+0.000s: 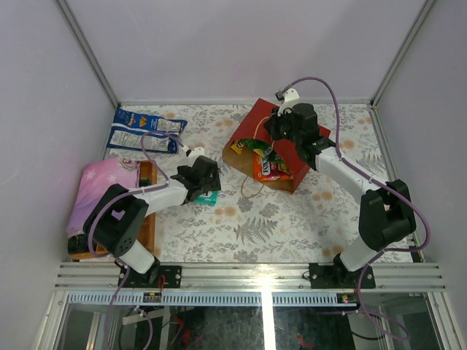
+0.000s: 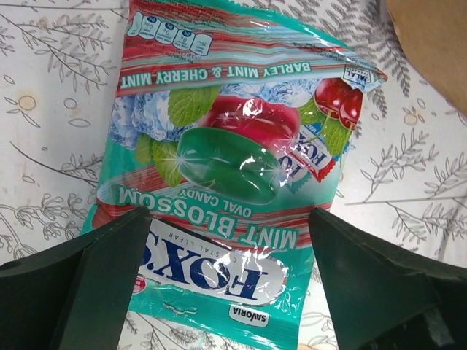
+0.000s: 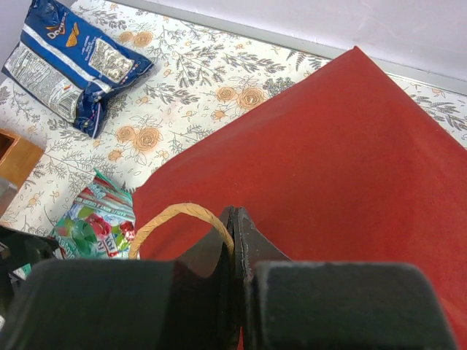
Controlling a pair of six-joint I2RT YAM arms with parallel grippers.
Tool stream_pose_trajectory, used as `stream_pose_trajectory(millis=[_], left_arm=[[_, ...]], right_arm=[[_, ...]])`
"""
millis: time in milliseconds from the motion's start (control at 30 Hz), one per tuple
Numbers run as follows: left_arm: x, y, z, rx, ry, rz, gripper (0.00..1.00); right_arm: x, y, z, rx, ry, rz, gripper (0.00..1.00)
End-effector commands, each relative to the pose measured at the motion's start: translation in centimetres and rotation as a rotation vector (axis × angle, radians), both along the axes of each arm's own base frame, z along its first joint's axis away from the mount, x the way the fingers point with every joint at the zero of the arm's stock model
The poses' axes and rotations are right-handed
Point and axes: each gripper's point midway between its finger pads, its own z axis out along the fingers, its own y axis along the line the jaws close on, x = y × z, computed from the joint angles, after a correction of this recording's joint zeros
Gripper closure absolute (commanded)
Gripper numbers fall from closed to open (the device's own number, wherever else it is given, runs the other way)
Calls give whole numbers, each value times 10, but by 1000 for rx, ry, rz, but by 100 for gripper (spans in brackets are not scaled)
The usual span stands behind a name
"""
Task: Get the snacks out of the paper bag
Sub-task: Move the snack to the center of the board.
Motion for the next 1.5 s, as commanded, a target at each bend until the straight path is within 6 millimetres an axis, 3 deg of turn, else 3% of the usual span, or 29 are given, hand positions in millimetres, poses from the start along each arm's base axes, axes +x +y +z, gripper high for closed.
stream_pose_trajectory(millis=[0,200,367,533,867,1000,1100,1200,1300,1333,1367,1400,1467], left_arm=[[0,14,-22,14,53,15,11],[19,39,-31,17,88,88,12],[47,53,-24,8,71,125,12],[88,55,-15,36,44,123,12],[185,53,-26,-39,48,182,12],[210,61,-22,-54,38,189,11],[215,54,8,-64,-21,135,0],[210,46,68,-75,-150,73,0],[207,58,130,-83,-282,85,0],[208,65,140,-100,-304,96,2],[210,71,143,-123,-309,103,13],[213,77,141,-147,-303,113,32],[218,91,122,-189,-253,141,80]], right_arm=[[3,-2,39,33,-96,0,100],[3,-1,37,38,-91,2,100],[3,-1,39,41,-93,4,100],[1,0,39,46,-93,8,100],[2,-1,39,39,-96,3,100],[3,-3,37,27,-94,-2,100],[4,-3,36,20,-92,-6,100],[6,-1,31,21,-84,2,100],[7,4,29,32,-75,16,100],[7,4,29,34,-74,17,100],[7,4,30,37,-73,18,100],[7,4,31,38,-75,21,100],[5,4,32,35,-77,19,100]])
